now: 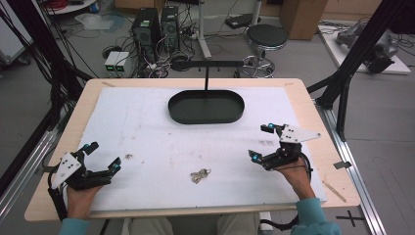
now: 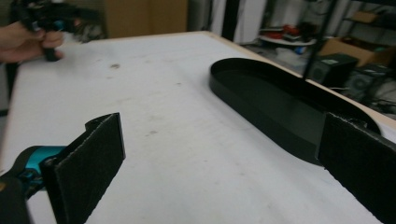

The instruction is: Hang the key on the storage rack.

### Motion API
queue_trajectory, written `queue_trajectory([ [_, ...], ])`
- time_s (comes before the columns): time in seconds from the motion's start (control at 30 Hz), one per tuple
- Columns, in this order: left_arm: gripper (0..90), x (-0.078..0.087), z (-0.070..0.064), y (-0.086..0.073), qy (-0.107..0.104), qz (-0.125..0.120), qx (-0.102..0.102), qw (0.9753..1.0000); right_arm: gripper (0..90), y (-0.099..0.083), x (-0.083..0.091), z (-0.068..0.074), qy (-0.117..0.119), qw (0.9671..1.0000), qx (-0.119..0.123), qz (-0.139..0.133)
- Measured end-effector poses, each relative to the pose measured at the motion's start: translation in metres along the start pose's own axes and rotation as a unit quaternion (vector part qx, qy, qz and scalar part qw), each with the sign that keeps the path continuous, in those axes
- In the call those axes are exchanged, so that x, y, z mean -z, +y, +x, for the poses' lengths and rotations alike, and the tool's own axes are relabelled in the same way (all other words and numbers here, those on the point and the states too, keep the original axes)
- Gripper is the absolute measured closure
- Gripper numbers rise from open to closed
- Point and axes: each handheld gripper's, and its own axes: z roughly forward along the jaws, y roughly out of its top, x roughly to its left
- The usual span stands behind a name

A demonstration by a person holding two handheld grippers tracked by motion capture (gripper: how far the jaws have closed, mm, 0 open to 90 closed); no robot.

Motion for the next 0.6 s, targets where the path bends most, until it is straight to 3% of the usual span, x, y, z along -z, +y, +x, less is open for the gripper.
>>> queue_trajectory([
  [0.1, 1.7, 0.000, 0.000, 0.000, 0.000, 0.000, 0.002, 1.0000, 0.6, 0.013, -0.011, 0.002, 0.037, 0.9989, 0.016, 0.025],
  [0.2, 1.7, 0.000, 0.000, 0.000, -0.001, 0.000, 0.001, 1.0000, 0.6, 0.025, -0.024, 0.005, 0.068, 0.9953, 0.045, 0.052],
  [0.37, 1.7, 0.000, 0.000, 0.000, -0.001, 0.001, 0.001, 1.0000, 0.5, 0.038, -0.043, 0.009, 0.091, 0.9878, 0.087, 0.091],
  [0.47, 1.7, 0.000, 0.000, 0.000, 0.000, 0.001, 0.001, 1.0000, 0.5, 0.042, -0.054, 0.012, 0.124, 0.9816, 0.094, 0.111],
  [0.6, 1.7, 0.000, 0.000, 0.000, -0.001, 0.002, 0.001, 1.0000, 0.5, 0.043, -0.070, 0.018, 0.154, 0.9694, 0.116, 0.152],
])
